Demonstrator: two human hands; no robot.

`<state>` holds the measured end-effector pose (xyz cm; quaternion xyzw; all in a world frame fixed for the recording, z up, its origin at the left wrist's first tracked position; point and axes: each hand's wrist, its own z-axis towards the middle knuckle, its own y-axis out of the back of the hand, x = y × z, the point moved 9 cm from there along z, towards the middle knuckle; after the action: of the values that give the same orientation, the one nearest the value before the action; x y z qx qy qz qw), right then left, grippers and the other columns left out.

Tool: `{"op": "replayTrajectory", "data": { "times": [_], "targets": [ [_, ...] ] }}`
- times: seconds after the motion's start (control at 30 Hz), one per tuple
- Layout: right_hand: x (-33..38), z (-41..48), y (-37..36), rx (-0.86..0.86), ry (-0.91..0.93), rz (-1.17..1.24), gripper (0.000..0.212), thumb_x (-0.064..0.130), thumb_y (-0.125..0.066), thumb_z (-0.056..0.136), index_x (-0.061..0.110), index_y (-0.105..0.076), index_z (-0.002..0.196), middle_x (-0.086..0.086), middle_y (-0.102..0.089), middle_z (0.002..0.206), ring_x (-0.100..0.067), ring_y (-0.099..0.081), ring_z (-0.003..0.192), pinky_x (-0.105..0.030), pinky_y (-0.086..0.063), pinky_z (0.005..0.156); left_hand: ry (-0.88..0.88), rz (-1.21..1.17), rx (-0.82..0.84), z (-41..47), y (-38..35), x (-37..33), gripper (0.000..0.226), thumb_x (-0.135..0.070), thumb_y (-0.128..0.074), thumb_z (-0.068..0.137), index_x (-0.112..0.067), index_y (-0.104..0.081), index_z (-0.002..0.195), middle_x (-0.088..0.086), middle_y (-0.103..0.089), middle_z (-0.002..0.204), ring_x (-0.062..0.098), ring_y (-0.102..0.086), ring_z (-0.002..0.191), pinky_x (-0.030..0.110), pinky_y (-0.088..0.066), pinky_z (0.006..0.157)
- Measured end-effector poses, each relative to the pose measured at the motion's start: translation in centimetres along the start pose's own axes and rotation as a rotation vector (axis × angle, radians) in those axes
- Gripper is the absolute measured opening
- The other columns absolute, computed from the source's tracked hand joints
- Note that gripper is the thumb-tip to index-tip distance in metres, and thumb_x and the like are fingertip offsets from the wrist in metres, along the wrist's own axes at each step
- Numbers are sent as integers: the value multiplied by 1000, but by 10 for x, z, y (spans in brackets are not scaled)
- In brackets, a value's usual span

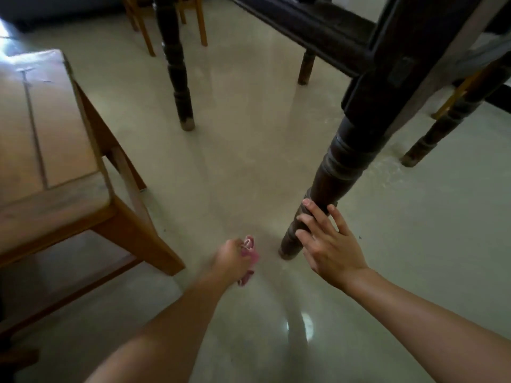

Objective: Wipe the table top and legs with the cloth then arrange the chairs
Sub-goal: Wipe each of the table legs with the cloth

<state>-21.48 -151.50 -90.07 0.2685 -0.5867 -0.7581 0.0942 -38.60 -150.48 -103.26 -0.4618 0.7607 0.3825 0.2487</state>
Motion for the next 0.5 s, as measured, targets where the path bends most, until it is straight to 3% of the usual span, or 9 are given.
{"op": "replayTrajectory", "data": {
  "times": [0.17,0.27,0.37,0.5],
  "targets": [
    [5,-2,21,330,-80,79,29,14,-81,61,8,-71,87,-21,-62,127,-34,-24,144,-55,-4,117,73,-49,10,-71,26,-17,17,-19,-67,87,-7,-55,84,8,-58,57,19,-58,36,27,-42,36],
    [9,-2,43,561,-149,127,42,27,-80,64,12,-72,102,-18,-60,130,-34,-37,140,-59,-17,113,139,-98,2,-109,50,-39,21,-24,-71,85,-18,-53,78,5,-59,63,19,-60,40,24,-40,37],
    [18,0,78,719,-144,236,44,36,-54,89,19,-53,130,-7,-50,134,-27,-44,128,-43,-28,110,157,-58,-16,-148,85,-77,13,-18,-67,87,-15,-56,80,6,-60,64,13,-59,38,20,-39,36],
    [17,-4,142,874,-128,392,36,31,-41,98,21,-49,131,-2,-51,131,-22,-50,118,-35,-38,100,151,22,-30,-200,137,-131,6,-11,-60,88,-12,-59,82,1,-62,67,3,-60,40,19,-41,36]
  ]
}}
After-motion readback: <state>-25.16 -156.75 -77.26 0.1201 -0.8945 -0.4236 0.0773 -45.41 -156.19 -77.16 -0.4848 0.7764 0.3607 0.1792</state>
